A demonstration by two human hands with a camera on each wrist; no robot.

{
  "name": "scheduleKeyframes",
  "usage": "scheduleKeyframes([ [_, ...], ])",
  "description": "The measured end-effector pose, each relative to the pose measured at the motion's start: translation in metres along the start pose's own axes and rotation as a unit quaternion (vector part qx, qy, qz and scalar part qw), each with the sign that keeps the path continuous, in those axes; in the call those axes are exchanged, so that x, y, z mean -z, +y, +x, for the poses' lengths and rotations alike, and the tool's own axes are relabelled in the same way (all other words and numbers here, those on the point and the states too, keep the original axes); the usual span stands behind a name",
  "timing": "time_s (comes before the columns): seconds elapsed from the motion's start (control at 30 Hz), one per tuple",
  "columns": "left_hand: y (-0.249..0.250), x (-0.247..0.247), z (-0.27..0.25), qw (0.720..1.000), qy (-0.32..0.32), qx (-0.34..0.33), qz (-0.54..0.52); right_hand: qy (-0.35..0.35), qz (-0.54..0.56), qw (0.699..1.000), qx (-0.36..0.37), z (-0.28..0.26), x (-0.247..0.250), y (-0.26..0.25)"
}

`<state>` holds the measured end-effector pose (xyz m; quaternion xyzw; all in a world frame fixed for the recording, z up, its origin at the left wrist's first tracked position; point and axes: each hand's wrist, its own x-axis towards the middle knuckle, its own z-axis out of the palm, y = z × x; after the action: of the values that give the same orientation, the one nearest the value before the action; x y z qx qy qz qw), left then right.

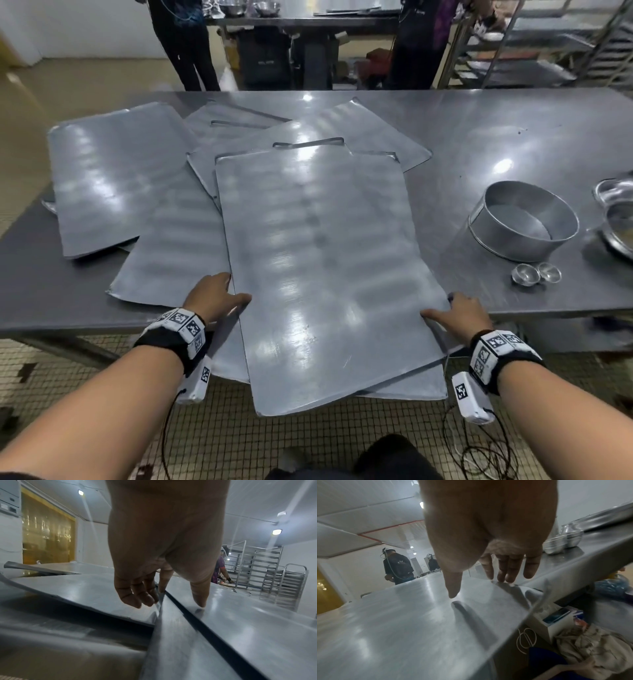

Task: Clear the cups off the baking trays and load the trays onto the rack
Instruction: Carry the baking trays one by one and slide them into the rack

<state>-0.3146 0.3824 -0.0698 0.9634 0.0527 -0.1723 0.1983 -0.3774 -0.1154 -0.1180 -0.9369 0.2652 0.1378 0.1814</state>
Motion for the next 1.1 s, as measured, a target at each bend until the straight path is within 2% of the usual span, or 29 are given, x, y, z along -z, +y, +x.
scheduleKeyframes([
  [0.23, 0.004, 0.009, 0.027, 0.998, 0.006, 0.032, -0.049, -0.026, -0.03, 0.998, 0.051, 0.042, 0.012, -0.037],
  [0.5, 0.009, 0.016, 0.074, 0.992, 0.014, 0.066, -0.103, -0.05, -0.027, 0.991, 0.12, 0.105, 0.036, -0.108],
  [0.83, 0.019, 0.026, 0.137, 0.976, 0.052, 0.136, -0.162, -0.049, -0.015, 0.987, 0.151, 0.197, 0.056, -0.171],
  [0.97, 0.026, 0.027, 0.143, 0.973, 0.07, 0.14, -0.167, -0.054, 0.018, 0.985, 0.164, 0.215, 0.052, -0.195],
  [1.1, 0.029, 0.028, 0.141, 0.969, 0.091, 0.148, -0.178, -0.074, 0.073, 0.986, 0.131, 0.22, 0.048, -0.205],
])
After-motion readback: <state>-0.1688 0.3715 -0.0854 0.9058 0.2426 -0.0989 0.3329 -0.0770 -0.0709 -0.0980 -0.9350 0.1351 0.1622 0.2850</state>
